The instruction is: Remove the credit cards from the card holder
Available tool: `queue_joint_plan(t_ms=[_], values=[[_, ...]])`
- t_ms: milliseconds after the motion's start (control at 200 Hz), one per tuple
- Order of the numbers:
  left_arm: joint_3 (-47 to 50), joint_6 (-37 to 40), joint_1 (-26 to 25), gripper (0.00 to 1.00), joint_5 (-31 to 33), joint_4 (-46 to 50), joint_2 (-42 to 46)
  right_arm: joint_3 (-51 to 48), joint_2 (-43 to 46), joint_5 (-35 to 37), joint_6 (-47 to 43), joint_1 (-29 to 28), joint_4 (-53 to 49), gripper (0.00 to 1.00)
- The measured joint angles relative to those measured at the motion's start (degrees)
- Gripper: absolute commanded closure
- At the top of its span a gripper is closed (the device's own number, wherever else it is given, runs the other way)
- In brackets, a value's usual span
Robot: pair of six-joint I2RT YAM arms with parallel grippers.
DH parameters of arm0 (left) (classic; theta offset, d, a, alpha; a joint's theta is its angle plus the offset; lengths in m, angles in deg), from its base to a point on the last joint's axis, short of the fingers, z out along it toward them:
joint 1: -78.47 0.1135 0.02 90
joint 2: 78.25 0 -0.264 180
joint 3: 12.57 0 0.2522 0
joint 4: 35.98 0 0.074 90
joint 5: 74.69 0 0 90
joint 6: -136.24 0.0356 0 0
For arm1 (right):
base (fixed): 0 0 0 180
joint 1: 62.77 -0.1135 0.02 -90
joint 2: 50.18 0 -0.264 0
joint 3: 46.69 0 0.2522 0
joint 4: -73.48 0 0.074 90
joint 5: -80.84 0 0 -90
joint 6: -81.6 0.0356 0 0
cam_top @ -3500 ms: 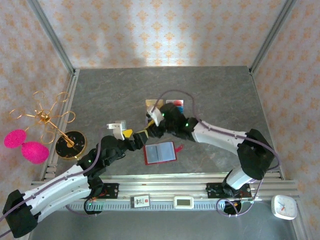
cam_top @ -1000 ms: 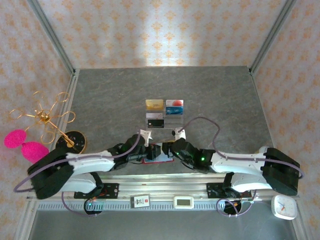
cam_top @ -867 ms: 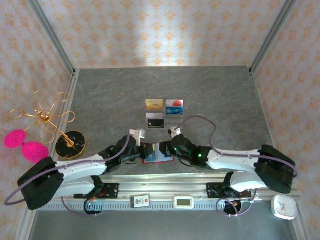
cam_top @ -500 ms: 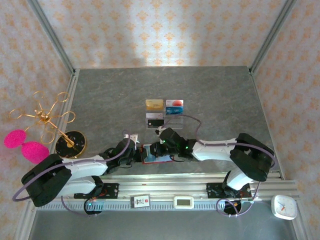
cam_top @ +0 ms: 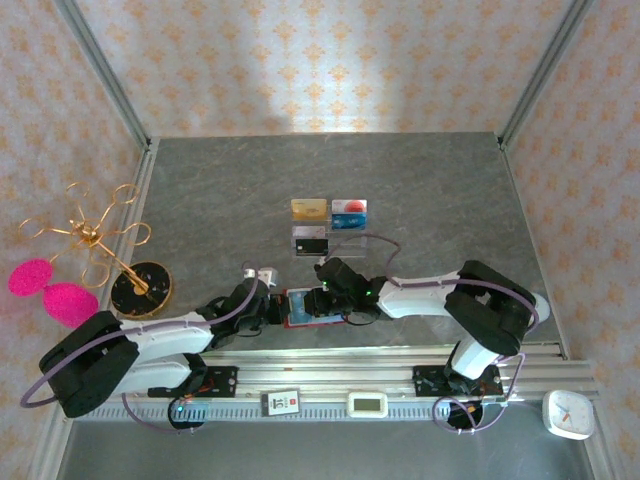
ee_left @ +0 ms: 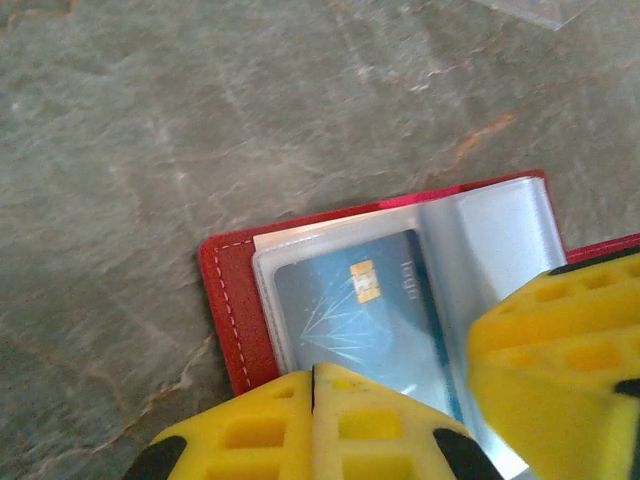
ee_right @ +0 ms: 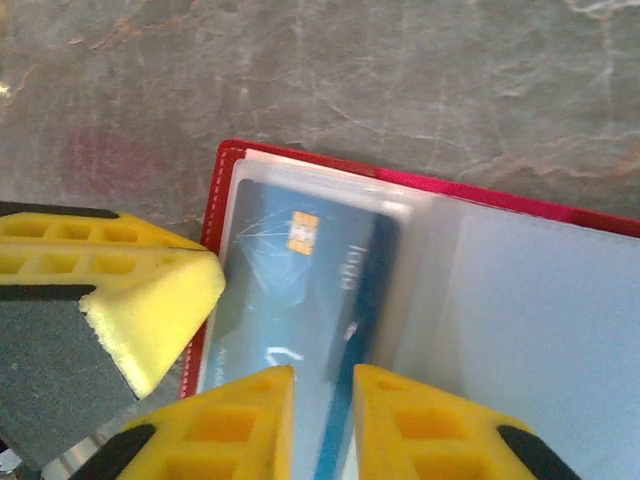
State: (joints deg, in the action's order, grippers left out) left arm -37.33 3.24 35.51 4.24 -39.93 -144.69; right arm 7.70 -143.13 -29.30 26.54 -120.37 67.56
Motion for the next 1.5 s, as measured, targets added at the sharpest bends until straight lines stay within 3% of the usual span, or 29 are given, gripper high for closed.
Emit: queue_joint_plan(t_ms=[280,491,1101,1266,1502], values=[[0.2,0.0,0.0,1.0,-0.2,-3.3,-2.7,0.0,-0.8,0.9,1.1,0.5,-0.2,0.78],[0.2,0.1,0.0,1.0,-0.4,-4.7,-3.5,-0.1,-1.8,-0.4,2.1,1.2,1.2,1.0],[-0.7,2.6,1.5,1.0,-1.9,-2.4,-2.6,-6.5,6.0,2.7,5.1,1.9,1.9,1.0],[-4.6,3.0,-1.7,1.0,-0.8,0.5,0.4,-6.6,6.0,2.8,5.1,1.9,2.0,1.0],[-7.2,3.0,-3.8,1.0,-1.0,-2.2,-9.6,-6.6,5.9,2.6,5.2,1.9,2.1,1.0]])
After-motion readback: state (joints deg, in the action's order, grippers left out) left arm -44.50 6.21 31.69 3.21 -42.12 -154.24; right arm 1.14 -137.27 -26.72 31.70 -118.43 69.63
